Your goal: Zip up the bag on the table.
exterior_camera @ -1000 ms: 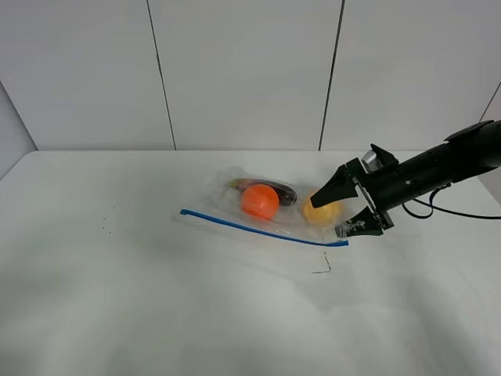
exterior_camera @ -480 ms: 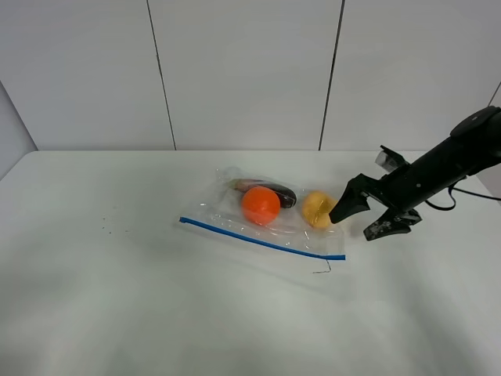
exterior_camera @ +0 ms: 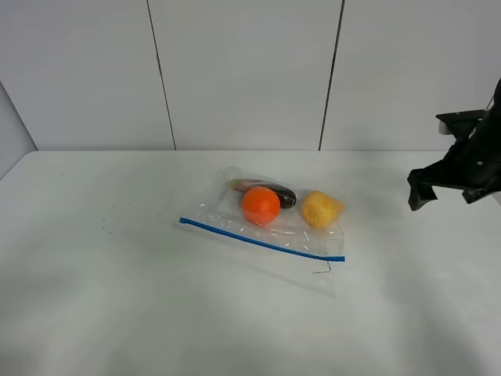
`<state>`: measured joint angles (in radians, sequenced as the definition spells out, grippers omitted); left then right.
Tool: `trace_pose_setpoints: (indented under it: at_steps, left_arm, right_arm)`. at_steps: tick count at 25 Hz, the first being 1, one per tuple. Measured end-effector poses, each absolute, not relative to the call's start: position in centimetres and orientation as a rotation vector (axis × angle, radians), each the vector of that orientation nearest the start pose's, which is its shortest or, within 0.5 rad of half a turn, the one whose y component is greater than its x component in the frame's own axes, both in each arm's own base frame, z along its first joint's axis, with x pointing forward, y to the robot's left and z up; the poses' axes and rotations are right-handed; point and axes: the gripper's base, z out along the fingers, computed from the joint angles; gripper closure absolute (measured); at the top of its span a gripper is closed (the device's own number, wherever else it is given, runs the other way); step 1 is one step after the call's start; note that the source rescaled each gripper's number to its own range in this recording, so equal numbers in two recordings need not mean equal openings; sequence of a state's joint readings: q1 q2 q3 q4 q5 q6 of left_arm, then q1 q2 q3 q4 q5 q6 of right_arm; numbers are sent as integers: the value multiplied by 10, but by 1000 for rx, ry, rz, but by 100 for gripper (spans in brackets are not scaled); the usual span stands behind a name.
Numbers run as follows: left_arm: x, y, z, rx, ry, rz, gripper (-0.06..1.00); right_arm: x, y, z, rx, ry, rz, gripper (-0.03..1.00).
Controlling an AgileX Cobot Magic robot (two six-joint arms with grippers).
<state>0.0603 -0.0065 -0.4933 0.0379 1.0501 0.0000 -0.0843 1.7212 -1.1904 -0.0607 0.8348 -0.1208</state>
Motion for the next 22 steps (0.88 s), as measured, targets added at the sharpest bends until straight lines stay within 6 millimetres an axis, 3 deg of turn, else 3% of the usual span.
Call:
trace_pose_setpoints:
  at_steps: [3,10,19,22]
  left_arm:
    - [-5,3,276,-63,2033,83,-6]
    - [-5,3,276,-63,2034,83,-6]
    - [-5,3,276,-63,2034,83,-6]
    - [-5,3,276,-63,2034,83,-6]
  right_arm:
    - [335,-37,240,-51,2800,-193,-3]
    - [306,-31,301,-63,2618,-162,-3]
    - [241,-19,376,-219,2376,-146,-3]
    - [216,-11,390,-268,2303,-98,-3]
